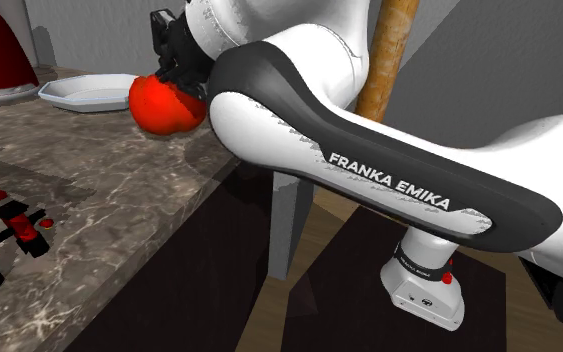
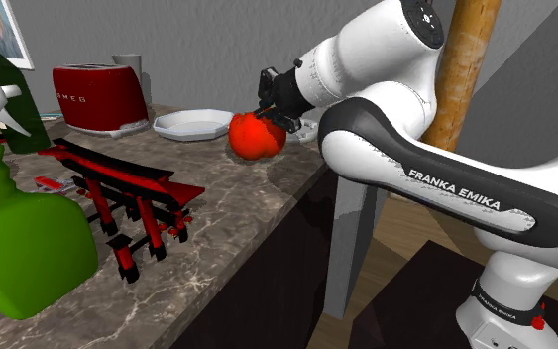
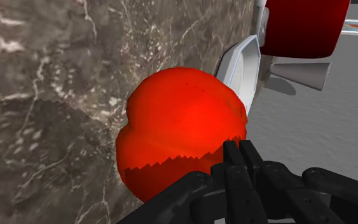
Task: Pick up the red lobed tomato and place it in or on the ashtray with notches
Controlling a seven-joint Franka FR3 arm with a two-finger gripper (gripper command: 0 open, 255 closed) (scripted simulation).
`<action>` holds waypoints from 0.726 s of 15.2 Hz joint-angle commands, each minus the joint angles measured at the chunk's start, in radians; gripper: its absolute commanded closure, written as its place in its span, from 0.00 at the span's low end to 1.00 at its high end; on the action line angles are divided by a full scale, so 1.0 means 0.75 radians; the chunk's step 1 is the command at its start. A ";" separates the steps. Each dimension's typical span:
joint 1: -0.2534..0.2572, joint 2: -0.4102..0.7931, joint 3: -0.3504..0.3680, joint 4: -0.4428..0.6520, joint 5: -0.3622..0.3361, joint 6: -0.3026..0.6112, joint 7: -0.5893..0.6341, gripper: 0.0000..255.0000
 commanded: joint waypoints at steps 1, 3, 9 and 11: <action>-0.011 0.012 -0.020 0.029 -0.015 -0.022 -0.003 1.00; -0.022 0.024 -0.039 0.060 -0.030 -0.046 -0.003 1.00; -0.057 0.065 -0.090 0.161 -0.074 -0.118 -0.004 1.00; -0.070 0.079 -0.105 0.197 -0.088 -0.142 -0.003 1.00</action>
